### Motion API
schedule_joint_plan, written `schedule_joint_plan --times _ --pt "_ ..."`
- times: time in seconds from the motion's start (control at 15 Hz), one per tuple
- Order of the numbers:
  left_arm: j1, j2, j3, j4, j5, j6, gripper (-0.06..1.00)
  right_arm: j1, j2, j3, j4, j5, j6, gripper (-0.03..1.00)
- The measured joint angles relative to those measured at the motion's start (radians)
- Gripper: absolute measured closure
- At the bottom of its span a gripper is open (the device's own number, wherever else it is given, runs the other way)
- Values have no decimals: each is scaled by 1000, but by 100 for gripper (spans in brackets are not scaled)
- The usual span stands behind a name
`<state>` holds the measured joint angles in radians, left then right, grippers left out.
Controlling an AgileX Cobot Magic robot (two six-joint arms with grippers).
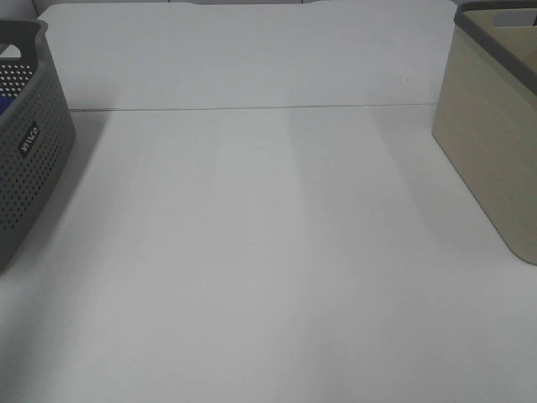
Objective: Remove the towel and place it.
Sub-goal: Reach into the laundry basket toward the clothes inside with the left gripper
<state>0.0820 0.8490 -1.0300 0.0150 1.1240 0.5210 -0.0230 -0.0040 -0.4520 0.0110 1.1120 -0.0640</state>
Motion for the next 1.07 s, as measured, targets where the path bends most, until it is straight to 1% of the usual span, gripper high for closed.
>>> schedule_joint_plan --times 0.07,0.2,0.27,0.33,0.4,0.53,0.67,0.73,0.93,1.07 --pt "0 108 -68 0 -11 55 -4 0 0 0 0 0 0 38" --pt "0 288 -193 28 -19 154 -4 0 0 0 0 0 0 38" --pt "0 435 -328 55 -20 207 -4 0 0 0 0 0 0 38" --pt "0 498 -397 73 -23 247 -4 0 0 0 0 0 0 38" --pt "0 521 -420 81 -26 278 -4 0 0 0 0 0 0 38" --pt "0 625 -497 122 -70 412 -3 0 0 0 0 0 0 38" --pt "0 707 -510 163 -119 479 -3 0 0 0 0 0 0 38" --pt "0 750 -511 187 -127 509 -2 0 0 0 0 0 0 38" --pt "0 884 -511 278 -131 619 -1 0 0 0 0 0 0 38" --pt "12 941 -510 300 -132 652 3 0 0 0 0 0 0 38"
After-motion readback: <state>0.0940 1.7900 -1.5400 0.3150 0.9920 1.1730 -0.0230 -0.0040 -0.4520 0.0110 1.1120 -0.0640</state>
